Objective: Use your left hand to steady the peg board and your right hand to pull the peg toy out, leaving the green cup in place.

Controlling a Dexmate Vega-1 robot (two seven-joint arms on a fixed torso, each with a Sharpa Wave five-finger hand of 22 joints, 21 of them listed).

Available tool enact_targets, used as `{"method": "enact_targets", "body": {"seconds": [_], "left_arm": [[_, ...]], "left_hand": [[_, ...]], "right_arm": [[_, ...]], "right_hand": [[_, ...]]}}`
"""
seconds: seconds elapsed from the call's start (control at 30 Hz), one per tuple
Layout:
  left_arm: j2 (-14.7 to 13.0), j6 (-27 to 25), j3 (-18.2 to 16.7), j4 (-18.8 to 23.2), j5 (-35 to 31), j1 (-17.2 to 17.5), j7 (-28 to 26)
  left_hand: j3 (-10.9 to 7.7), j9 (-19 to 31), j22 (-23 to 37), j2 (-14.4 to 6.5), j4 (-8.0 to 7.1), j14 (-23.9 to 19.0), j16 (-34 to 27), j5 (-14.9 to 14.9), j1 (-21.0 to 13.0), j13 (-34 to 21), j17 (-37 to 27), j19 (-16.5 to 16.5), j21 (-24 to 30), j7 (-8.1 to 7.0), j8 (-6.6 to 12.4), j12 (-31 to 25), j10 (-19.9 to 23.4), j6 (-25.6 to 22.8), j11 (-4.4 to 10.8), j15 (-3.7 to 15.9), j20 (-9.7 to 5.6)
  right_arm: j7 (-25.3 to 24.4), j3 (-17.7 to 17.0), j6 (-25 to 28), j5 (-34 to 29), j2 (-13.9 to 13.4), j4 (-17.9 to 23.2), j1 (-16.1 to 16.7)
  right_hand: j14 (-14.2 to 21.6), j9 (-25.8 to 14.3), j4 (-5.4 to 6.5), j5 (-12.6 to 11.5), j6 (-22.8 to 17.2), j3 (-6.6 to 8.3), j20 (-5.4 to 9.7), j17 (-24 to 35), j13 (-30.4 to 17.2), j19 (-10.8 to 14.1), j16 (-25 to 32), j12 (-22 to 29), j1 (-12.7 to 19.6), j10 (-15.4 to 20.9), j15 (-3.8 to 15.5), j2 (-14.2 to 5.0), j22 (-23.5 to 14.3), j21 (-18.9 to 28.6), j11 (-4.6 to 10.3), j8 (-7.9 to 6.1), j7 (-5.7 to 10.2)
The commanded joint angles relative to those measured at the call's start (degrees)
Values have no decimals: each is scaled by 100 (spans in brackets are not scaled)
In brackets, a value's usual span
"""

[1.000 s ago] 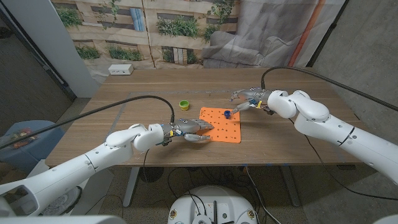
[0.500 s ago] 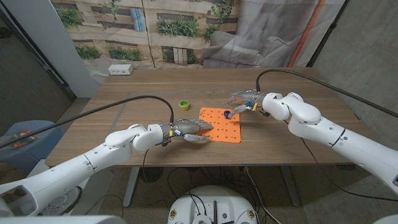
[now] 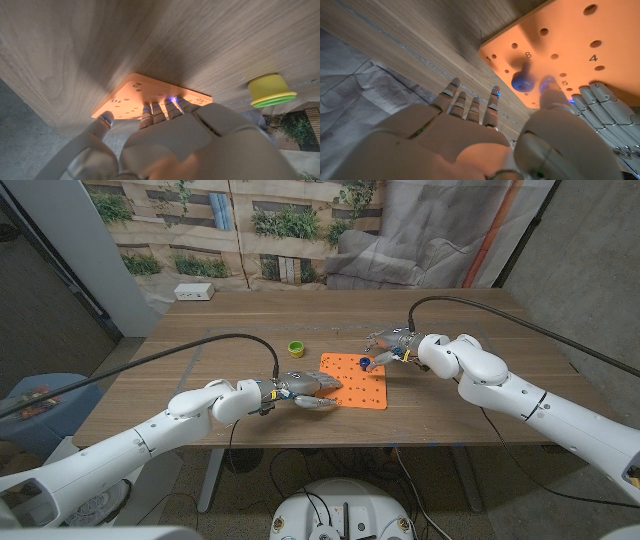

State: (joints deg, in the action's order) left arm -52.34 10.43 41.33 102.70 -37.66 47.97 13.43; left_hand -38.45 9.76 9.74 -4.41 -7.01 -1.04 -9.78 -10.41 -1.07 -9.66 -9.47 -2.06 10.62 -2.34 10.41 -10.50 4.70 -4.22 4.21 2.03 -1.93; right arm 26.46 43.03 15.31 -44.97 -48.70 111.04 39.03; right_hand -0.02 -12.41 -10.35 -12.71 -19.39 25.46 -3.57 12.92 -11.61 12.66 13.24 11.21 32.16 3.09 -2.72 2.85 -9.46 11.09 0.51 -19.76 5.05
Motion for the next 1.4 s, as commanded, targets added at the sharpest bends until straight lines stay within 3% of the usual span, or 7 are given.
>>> {"method": "enact_targets", "body": {"seconds": [0.03, 0.63, 0.8, 1.4], "left_arm": [[47, 22, 37, -45, 28, -30, 80], [116, 56, 95, -131, 42, -138, 166], [121, 58, 105, -142, 59, -152, 193], [111, 15, 99, -93, 99, -134, 230]], "left_hand": [[-19, 14, 8, -481, 40, -45, -30, -49, -77, -40, -11, 5, 37, -6, 42, -32, 107, -71, -31, 462, -932], [-61, 15, 6, -458, 124, -51, -25, -38, -118, -40, -4, 11, 36, -11, 44, -36, 130, -104, -36, 464, -935], [-74, 15, 6, -449, 154, -57, -25, -34, -131, -40, -2, 14, 35, -9, 45, -36, 133, -119, -28, 461, -930], [-106, 16, 7, -446, 206, -63, -24, -26, -146, -40, -4, 26, 38, -10, 41, -37, 148, -137, -27, 464, -935]], "right_arm": [[-348, 26, 71, -13, 139, -164, 82], [-813, 64, 86, 147, 262, -356, 125], [-938, 91, 129, 91, 258, -372, 150], [-1295, 133, 257, -39, 281, -417, 247]], "right_hand": [[110, -35, 0, -25, -152, 47, 25, 33, -7, 113, 60, 42, 151, 119, 36, 11, -24, 43, 17, -114, 18], [350, -115, 5, 32, -863, 81, 132, 71, -8, 389, 160, 87, 548, 402, 166, 45, -25, 62, 85, -562, 182], [410, -141, -5, 52, -1068, 98, 145, 78, -7, 462, 183, 98, 699, 489, 205, 51, -24, 62, 108, -696, 309], [621, -228, -1, 135, -1541, 102, 215, 102, -6, 692, 265, 117, 1085, 730, 330, 123, -24, 68, 245, -1049, 537]]}}
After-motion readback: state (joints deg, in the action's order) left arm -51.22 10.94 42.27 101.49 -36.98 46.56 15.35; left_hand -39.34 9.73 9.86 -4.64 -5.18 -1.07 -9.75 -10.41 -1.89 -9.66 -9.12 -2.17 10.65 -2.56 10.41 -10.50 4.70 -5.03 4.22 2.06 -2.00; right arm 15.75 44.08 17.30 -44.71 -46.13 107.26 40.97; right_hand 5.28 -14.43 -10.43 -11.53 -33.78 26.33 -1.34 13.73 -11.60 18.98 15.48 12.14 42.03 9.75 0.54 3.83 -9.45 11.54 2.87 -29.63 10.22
